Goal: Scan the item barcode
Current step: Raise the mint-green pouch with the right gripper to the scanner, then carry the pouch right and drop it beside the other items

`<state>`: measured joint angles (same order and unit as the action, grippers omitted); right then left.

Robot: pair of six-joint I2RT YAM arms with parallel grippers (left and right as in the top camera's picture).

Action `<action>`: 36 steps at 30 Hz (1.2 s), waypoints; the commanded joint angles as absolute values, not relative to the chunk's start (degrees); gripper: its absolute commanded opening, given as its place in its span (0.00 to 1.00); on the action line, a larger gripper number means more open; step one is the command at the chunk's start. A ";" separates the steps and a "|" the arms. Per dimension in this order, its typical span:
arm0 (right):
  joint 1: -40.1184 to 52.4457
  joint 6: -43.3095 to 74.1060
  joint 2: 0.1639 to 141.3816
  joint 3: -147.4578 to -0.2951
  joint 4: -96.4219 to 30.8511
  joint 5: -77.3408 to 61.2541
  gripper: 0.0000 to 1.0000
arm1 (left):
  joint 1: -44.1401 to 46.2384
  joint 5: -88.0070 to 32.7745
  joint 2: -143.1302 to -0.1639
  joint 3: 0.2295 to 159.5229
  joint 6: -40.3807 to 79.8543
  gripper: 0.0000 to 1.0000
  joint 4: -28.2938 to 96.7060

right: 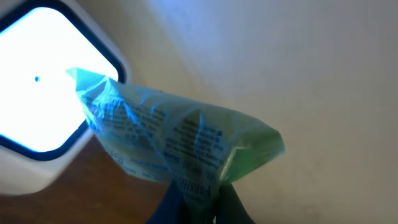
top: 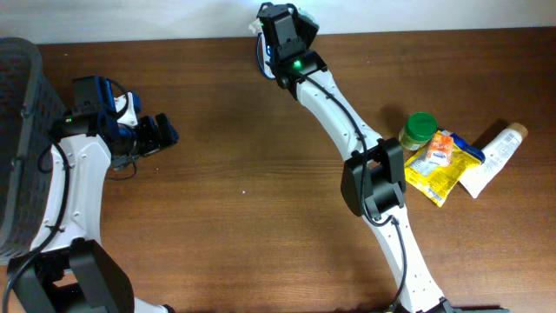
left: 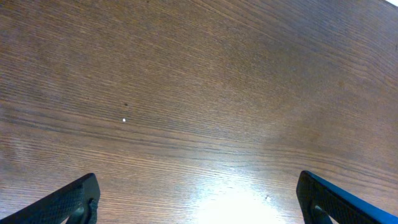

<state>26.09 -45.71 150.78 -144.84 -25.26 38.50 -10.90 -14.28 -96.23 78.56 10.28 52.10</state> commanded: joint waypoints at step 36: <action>6.02 20.34 111.63 -103.13 -88.03 10.92 0.04 | -11.05 -14.09 -97.08 78.46 10.20 0.99 52.14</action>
